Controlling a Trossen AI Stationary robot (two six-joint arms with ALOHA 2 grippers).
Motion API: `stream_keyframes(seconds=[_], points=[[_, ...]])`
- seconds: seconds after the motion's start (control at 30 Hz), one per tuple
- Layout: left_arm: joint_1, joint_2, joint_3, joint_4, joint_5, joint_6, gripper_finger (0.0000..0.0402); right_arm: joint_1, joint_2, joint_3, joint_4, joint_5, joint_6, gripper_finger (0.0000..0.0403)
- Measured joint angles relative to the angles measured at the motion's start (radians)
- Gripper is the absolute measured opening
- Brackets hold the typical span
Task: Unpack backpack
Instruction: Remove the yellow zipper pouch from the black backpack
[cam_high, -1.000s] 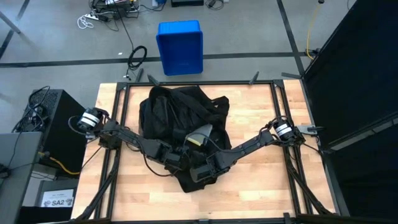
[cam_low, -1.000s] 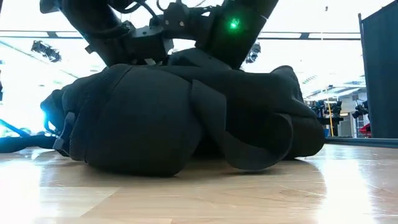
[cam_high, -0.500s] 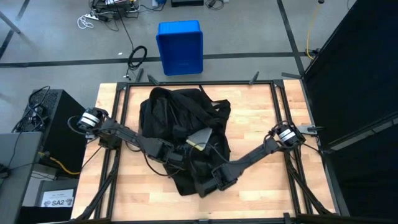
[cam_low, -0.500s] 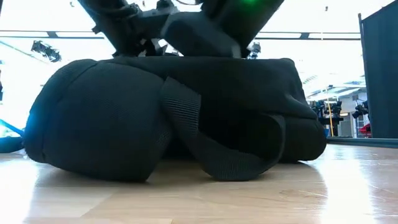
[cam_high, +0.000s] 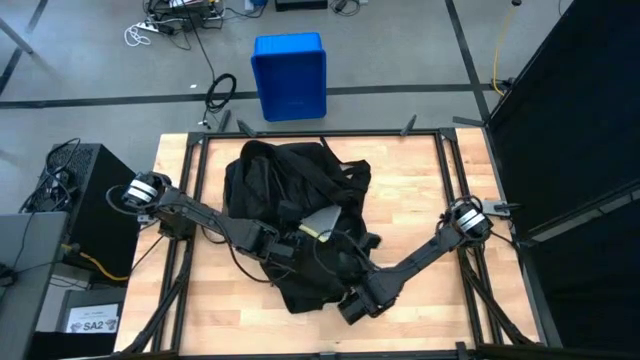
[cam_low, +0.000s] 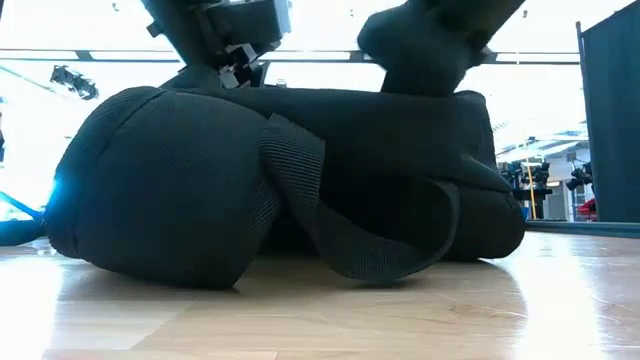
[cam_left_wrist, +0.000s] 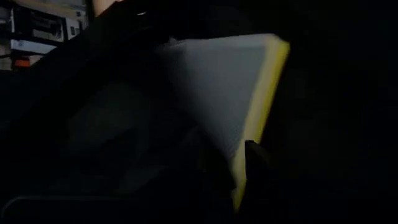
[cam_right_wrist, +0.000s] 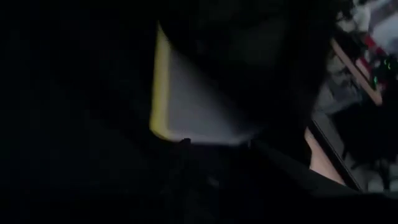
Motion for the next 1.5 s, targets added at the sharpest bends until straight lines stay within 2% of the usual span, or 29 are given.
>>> stream_keyframes(seconds=[0.1, 0.23, 0.3, 0.4, 0.5, 0.63, 0.77, 1.03, 1.17, 1.4, 1.5], points=[[0.012, -0.061, -0.034, 0.013, -0.003, -0.02, 0.0097, 0.033, -0.014, 0.001, -0.079, -0.01, 0.112, 0.0128], [0.031, -0.179, -0.19, 0.174, 0.026, -0.02, 0.0097, 0.068, -0.016, -0.001, -0.121, -0.023, 0.189, 0.0119], [0.048, -0.236, -0.295, 0.323, 0.076, -0.005, 0.0097, 0.076, -0.018, -0.014, -0.108, -0.023, 0.221, 0.0115], [0.064, -0.269, -0.415, 0.607, 0.217, 0.065, 0.0097, 0.06, -0.017, -0.031, -0.049, -0.047, 0.244, 0.0109], [0.062, -0.259, -0.447, 0.706, 0.277, 0.134, 0.0097, 0.007, -0.01, -0.043, 0.024, -0.154, 0.202, 0.0108], [0.066, -0.241, -0.447, 0.701, 0.274, 0.189, 0.0097, -0.067, -0.007, -0.09, 0.19, -0.273, 0.076, 0.0107], [0.071, -0.235, -0.447, 0.662, 0.266, 0.242, 0.0097, -0.117, -0.007, -0.136, 0.329, -0.332, -0.04, 0.0107], [0.096, -0.223, -0.447, 0.564, 0.264, 0.297, 0.0106, -0.148, -0.007, -0.215, 0.521, -0.404, -0.119, 0.0103], [0.095, -0.186, -0.447, 0.564, 0.276, 0.322, 0.0127, -0.149, -0.007, -0.228, 0.577, -0.406, -0.141, 0.0104], [0.095, -0.078, -0.436, 0.664, 0.276, 0.398, 0.0184, -0.159, -0.006, -0.228, 0.605, -0.431, -0.153, 0.0103], [0.097, -0.036, -0.406, 0.657, 0.246, 0.403, 0.0202, -0.16, -0.005, -0.229, 0.622, -0.435, -0.169, 0.0104]])
